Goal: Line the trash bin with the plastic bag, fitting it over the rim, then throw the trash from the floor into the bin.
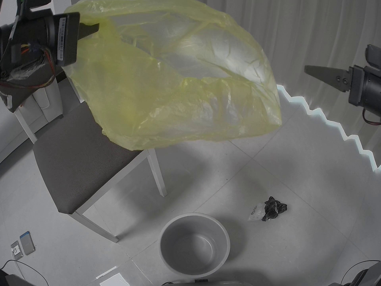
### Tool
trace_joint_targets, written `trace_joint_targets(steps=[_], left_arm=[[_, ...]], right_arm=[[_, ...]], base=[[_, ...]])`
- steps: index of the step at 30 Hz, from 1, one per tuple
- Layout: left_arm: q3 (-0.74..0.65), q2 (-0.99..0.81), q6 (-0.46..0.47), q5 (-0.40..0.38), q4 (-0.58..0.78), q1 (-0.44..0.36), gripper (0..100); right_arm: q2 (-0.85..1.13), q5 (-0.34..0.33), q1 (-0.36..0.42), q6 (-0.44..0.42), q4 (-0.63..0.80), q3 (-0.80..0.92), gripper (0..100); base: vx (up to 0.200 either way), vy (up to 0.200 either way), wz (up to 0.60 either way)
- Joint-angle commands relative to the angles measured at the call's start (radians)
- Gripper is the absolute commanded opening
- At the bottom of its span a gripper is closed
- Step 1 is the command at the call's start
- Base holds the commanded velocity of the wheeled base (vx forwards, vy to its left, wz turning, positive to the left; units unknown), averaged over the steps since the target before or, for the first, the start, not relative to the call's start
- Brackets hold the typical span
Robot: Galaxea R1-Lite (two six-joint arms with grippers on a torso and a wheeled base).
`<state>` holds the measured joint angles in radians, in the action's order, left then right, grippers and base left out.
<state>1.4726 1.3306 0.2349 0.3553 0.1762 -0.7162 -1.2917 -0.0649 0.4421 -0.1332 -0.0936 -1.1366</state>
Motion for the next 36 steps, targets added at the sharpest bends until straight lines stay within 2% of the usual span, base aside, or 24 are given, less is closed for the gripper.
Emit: trace_joint_targets(steps=[1,6,14,23,26,31,36], left_arm=[[0.003,0.002,0.0,0.001,-0.014,-0.02,0],[0.0,-0.004,-0.003,0.001,-0.018,-0.02,0],[-0.003,-0.022,-0.005,0.002,-0.014,-0.02,0],[-0.009,-0.042,-0.005,0.002,-0.015,-0.019,0],[-0.009,-0.045,-0.006,0.002,-0.015,-0.02,0],[-0.009,-0.05,-0.005,0.002,-0.017,-0.019,0],[-0.011,-0.054,-0.008,0.002,-0.017,-0.019,0]], right_arm=[[-0.113,-0.007,0.009,-0.005,-0.001,-0.038,100],[-0.153,-0.015,0.079,-0.055,0.003,-0.025,100],[-0.158,-0.013,0.179,-0.06,0.003,0.09,100],[-0.213,-0.013,0.181,-0.078,-0.001,0.103,100],[-0.25,-0.021,0.181,-0.126,-0.02,0.067,100],[-0.296,-0.092,0.152,-0.194,-0.06,0.014,100],[-0.333,-0.133,0.118,-0.221,-0.115,-0.003,100]], base=[[0.0,0.0,0.0],[0.0,0.0,0.0],[0.0,0.0,0.0],[0.0,0.0,0.0],[0.0,0.0,0.0],[0.0,0.0,0.0],[0.0,0.0,0.0]])
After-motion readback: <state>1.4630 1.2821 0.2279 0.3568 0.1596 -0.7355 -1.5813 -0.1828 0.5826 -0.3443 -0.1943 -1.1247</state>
